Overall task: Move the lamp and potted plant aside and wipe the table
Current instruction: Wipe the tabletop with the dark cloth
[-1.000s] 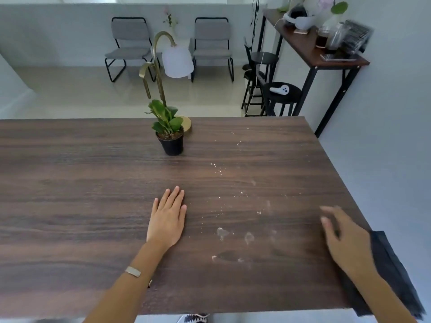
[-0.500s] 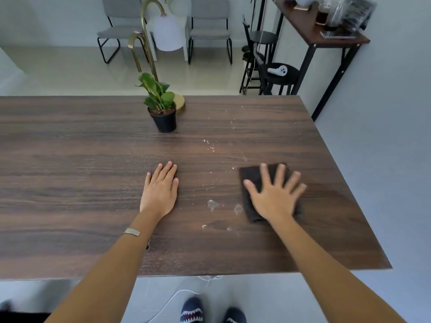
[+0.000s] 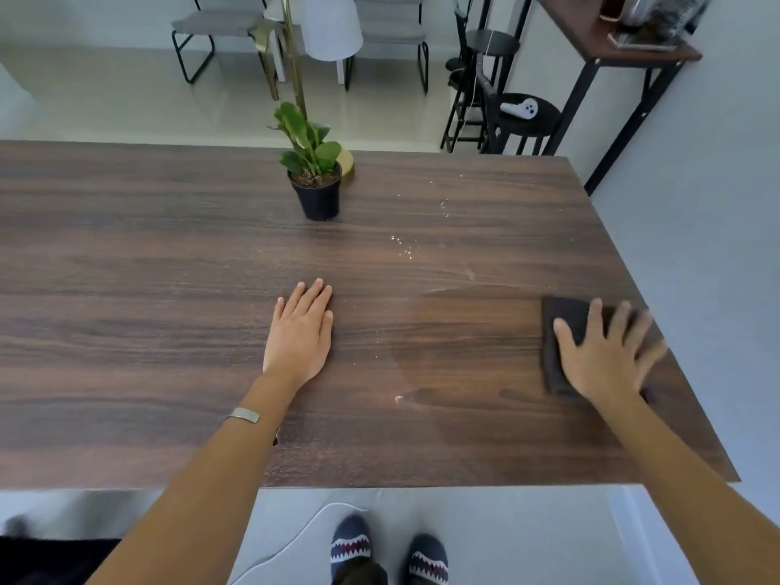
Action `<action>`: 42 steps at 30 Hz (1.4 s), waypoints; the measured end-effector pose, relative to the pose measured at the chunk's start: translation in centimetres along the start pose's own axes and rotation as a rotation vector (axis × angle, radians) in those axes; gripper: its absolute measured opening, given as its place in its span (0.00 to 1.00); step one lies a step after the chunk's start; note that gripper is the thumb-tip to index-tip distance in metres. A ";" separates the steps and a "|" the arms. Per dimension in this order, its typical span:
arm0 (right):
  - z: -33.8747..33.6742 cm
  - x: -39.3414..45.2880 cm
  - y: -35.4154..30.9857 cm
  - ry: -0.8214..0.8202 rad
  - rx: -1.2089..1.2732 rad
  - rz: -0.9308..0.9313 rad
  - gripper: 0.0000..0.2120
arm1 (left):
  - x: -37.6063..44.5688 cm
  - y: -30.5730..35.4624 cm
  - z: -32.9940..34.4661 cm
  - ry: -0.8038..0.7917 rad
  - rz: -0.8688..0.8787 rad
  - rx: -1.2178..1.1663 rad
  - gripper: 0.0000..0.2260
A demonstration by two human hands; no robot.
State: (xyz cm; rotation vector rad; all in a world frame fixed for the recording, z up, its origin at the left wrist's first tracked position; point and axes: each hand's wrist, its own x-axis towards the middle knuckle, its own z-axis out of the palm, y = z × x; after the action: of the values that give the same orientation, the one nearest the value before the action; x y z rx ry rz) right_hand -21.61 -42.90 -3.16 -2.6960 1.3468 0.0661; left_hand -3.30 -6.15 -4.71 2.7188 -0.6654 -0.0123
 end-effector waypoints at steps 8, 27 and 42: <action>3.3 -7.9 -16.0 -0.037 -0.001 -0.657 0.30 | -0.2 -0.5 -0.3 -0.018 0.009 -0.012 0.21; 4.2 -11.2 -23.7 -0.062 0.000 -0.741 0.30 | -1.7 -5.4 -2.3 0.020 -0.043 -0.002 0.20; 2.6 -3.7 -24.8 -0.134 -0.001 -0.419 0.33 | -2.4 -8.2 -3.4 0.012 -0.070 -0.011 0.21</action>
State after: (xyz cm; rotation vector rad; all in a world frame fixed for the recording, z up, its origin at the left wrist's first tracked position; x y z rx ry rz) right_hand -4.02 -24.89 -3.01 -2.8518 0.7273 0.2003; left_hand -1.50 2.82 -4.37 2.7278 -0.5654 -0.0165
